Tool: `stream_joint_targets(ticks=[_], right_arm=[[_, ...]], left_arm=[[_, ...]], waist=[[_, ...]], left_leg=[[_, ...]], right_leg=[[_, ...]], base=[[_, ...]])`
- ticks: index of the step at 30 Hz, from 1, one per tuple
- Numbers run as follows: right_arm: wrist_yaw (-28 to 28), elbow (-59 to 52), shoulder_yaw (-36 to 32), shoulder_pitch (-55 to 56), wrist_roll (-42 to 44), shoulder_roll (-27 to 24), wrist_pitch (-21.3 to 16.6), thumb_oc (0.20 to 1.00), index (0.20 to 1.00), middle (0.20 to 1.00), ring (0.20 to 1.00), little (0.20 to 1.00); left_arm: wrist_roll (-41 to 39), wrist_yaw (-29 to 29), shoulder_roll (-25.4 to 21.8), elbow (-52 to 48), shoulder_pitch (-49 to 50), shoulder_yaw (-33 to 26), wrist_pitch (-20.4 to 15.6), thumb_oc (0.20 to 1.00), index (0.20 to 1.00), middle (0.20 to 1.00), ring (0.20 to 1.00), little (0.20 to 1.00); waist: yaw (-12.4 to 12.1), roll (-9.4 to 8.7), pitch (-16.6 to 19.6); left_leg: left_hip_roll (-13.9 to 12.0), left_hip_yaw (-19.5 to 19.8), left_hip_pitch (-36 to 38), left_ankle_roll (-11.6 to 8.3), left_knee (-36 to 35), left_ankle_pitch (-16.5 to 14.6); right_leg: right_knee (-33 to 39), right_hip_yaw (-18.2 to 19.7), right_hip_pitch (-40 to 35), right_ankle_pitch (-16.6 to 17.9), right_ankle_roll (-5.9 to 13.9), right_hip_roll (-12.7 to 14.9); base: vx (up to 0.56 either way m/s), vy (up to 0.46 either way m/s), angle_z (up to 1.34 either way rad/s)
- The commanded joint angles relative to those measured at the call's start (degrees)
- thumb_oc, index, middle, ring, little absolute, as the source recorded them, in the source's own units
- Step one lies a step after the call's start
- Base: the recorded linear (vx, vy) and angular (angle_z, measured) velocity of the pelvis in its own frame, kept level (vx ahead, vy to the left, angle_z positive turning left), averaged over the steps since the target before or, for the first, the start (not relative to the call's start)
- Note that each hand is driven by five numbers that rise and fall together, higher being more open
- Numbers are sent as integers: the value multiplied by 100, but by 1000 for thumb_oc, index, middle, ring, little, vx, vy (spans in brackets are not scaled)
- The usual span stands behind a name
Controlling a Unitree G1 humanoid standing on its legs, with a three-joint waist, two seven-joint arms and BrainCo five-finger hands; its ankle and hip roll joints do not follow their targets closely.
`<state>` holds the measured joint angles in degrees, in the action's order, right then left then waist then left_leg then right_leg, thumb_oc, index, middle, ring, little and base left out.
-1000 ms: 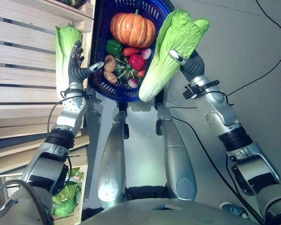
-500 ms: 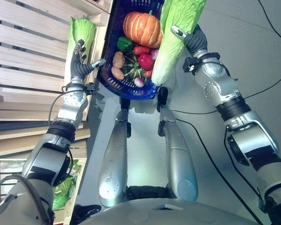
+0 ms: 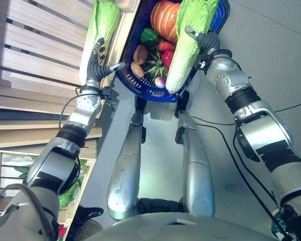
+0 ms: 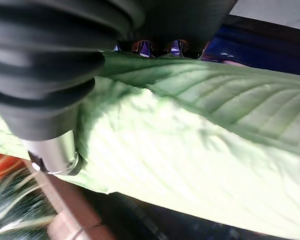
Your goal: Pick up fruits and vegetables into the basket
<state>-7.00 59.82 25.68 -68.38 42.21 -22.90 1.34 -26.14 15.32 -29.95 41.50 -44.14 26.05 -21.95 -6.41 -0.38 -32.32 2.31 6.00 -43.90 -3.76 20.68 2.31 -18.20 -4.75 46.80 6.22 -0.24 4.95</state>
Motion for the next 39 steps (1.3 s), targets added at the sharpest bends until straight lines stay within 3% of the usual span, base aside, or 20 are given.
stream_joint_targets(ticks=[1, 10, 15, 18, 19, 21, 22, 23, 39], right_arm=[[93, 73, 120, -222, 206, -164, -115, 200, 200, 200, 200, 200], [-124, 737, -25, -413, 262, -129, 47, 200, 200, 200, 200, 200], [-494, 979, -182, -483, 290, -160, 62, 263, 263, 263, 263, 263], [-652, 1051, -271, -500, 394, -176, 35, 382, 382, 382, 382, 382], [-784, 1102, -336, -518, 477, -183, 3, 570, 570, 570, 570, 570], [-958, 1136, -409, -521, 471, -193, -82, 802, 802, 802, 802, 802], [-1001, 1142, -424, -524, 466, -194, -104, 853, 853, 853, 853, 853], [-1068, 1156, -440, -545, 467, -207, -124, 1000, 1000, 1000, 1000, 1000], [-1326, 1261, -529, -582, 445, -280, -186, 1000, 1000, 1000, 1000, 1000]], left_arm=[[-172, -13, 267, -110, 30, -102, -425, 1000, 1000, 1000, 1000, 1000], [-196, 24, 370, -208, -35, 25, -483, 1000, 1000, 1000, 1000, 1000], [-161, 148, 472, -338, -6, 110, -540, 1000, 1000, 1000, 1000, 1000], [-123, 227, 531, -405, 18, 145, -542, 1000, 1000, 1000, 1000, 1000], [-112, 277, 561, -430, 33, 178, -557, 1000, 1000, 1000, 1000, 1000], [-88, 346, 598, -469, 58, 205, -573, 1000, 1000, 1000, 1000, 1000], [-85, 357, 606, -471, 59, 208, -575, 1000, 1000, 1000, 1000, 1000], [-96, 376, 612, -482, 56, 221, -576, 1000, 1000, 1000, 1000, 1000], [128, 836, 668, -589, 118, 259, -549, 1000, 1000, 1000, 1000, 1000]], waist=[[-39, 694, 253], [-95, 789, 253], [-115, 874, 253], [-122, 919, 253], [-124, 949, 253], [-120, 978, 253], [-119, 983, 253], [-118, 994, 253], [-82, 1057, 253]], left_leg=[[349, -181, -178, 182, -110, -49], [373, -156, -354, 192, -67, -22], [382, -162, -456, 201, -26, -21], [392, -160, -495, 203, -9, -17], [394, -164, -514, 201, -6, -10], [403, -164, -540, 204, -8, -3], [405, -165, -544, 206, -7, -3], [406, -171, -547, 205, -6, 0], [403, -189, -530, 209, -110, 71]], right_leg=[[-653, -338, -18, -893, 250, -218], [-704, -337, 179, -858, 271, -194], [-778, -320, 308, -864, 278, -179], [-817, -308, 363, -867, 282, -173], [-838, -298, 391, -872, 285, -173], [-848, -284, 423, -874, 289, -176], [-851, -282, 429, -875, 289, -177], [-853, -281, 436, -874, 289, -173], [-750, -238, 461, -799, 296, -181]], base=[[11, 9, 15], [8, 13, 5], [2, 7, 0], [7, 21, 0], [5, 33, 2], [2, 19, 1], [0, 0, 0], [0, 0, 0], [-1, 2, 0]])
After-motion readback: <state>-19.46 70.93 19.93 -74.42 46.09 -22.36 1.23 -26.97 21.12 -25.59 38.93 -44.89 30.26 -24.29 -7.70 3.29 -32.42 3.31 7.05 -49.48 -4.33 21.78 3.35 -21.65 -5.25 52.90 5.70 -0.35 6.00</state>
